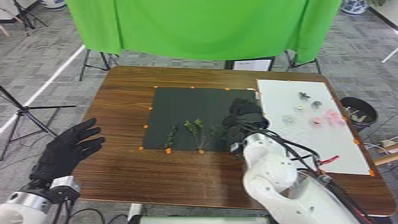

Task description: Arrange flowers

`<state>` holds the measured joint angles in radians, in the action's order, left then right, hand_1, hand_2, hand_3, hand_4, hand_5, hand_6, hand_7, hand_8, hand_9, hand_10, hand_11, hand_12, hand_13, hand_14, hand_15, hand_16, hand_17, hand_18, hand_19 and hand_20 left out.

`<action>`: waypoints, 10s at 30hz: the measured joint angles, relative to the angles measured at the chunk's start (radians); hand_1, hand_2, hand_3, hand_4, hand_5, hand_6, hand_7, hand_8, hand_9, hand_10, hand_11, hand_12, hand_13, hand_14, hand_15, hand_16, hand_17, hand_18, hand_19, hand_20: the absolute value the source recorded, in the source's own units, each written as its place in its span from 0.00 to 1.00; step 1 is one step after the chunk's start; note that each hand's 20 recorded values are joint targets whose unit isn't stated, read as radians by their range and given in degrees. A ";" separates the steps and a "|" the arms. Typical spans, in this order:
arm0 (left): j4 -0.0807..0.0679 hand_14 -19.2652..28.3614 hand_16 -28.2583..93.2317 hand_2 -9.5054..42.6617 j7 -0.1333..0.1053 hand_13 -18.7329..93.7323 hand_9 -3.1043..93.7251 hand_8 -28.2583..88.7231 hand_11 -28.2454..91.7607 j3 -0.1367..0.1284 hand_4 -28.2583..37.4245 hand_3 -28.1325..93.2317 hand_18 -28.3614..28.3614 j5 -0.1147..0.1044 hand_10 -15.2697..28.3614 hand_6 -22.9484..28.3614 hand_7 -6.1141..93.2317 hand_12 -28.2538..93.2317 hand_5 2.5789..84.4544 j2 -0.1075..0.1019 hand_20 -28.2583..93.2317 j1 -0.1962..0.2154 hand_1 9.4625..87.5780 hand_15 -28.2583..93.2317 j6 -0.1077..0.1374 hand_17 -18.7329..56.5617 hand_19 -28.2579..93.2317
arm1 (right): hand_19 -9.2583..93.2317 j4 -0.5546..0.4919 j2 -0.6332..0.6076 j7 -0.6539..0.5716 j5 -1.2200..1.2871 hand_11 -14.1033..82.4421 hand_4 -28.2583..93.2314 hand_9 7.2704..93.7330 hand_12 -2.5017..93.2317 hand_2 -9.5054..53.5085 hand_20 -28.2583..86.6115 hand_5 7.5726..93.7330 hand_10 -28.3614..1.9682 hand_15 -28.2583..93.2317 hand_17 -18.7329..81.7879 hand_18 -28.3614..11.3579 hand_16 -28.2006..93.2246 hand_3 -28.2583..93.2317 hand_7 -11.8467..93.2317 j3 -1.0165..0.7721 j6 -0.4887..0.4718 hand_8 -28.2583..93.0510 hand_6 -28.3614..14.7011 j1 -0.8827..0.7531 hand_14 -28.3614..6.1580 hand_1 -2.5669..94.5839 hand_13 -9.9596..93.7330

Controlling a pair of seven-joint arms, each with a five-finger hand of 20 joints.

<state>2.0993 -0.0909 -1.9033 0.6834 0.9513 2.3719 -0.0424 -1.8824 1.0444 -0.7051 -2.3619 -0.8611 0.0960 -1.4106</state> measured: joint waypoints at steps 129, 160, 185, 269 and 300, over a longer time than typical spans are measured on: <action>0.002 0.78 0.20 0.13 0.003 0.35 0.31 0.16 0.44 -0.032 0.00 0.82 0.89 0.000 0.66 0.55 0.24 0.38 0.35 -0.018 0.31 0.017 0.18 0.61 -0.004 0.12 0.57 | 0.77 0.100 -0.318 0.201 -0.091 0.32 0.01 0.94 0.57 0.00 0.64 0.73 0.80 0.80 0.43 0.27 0.56 0.96 0.61 0.014 0.095 0.23 0.73 0.083 0.70 0.50 0.79; -0.037 0.78 0.20 0.14 0.012 0.35 0.31 0.16 0.43 0.019 0.00 0.82 0.89 -0.003 0.65 0.55 0.24 0.38 0.35 -0.073 0.31 -0.073 0.18 0.61 -0.006 0.12 0.57 | 0.77 0.340 0.205 0.470 -0.137 0.27 0.00 0.96 0.53 0.00 0.64 0.74 0.84 0.78 0.42 0.28 0.57 0.94 0.60 0.502 0.071 0.20 0.78 0.436 0.72 0.51 0.80; -0.044 0.78 0.20 0.14 0.013 0.35 0.31 0.16 0.44 0.036 0.00 0.82 0.89 -0.004 0.65 0.56 0.24 0.38 0.36 -0.081 0.31 -0.089 0.18 0.61 -0.006 0.12 0.57 | 0.74 0.412 0.235 0.442 -0.223 0.47 0.00 0.69 0.33 0.00 0.65 0.56 0.72 0.85 0.37 0.26 0.51 0.93 0.55 0.485 -0.172 0.12 0.77 0.455 0.67 0.39 0.65; -0.001 0.78 0.20 0.15 0.004 0.35 0.31 0.16 0.44 -0.035 0.00 0.82 0.89 0.003 0.66 0.56 0.24 0.37 0.36 -0.012 0.30 0.031 0.18 0.61 0.007 0.12 0.57 | 0.77 0.220 -0.464 0.195 -0.014 0.28 0.00 0.94 0.46 0.00 0.57 0.73 0.78 0.61 0.47 0.33 0.51 0.94 0.58 -0.177 -0.032 0.22 0.75 -0.030 0.75 0.49 0.87; -0.012 0.78 0.20 0.14 0.005 0.35 0.31 0.16 0.44 0.018 0.00 0.82 0.89 0.004 0.66 0.56 0.24 0.37 0.36 -0.037 0.30 -0.022 0.18 0.62 0.015 0.12 0.57 | 0.77 0.556 0.237 0.529 -0.146 0.27 0.00 0.94 0.46 0.00 0.58 0.73 0.80 0.61 0.46 0.33 0.52 0.94 0.58 0.482 0.074 0.20 0.77 0.623 0.77 0.49 0.85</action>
<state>2.0877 -0.0859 -1.8857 0.6871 0.9139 2.3496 -0.0274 -1.3266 1.2815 -0.1760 -2.5081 -0.3794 0.1695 -0.7872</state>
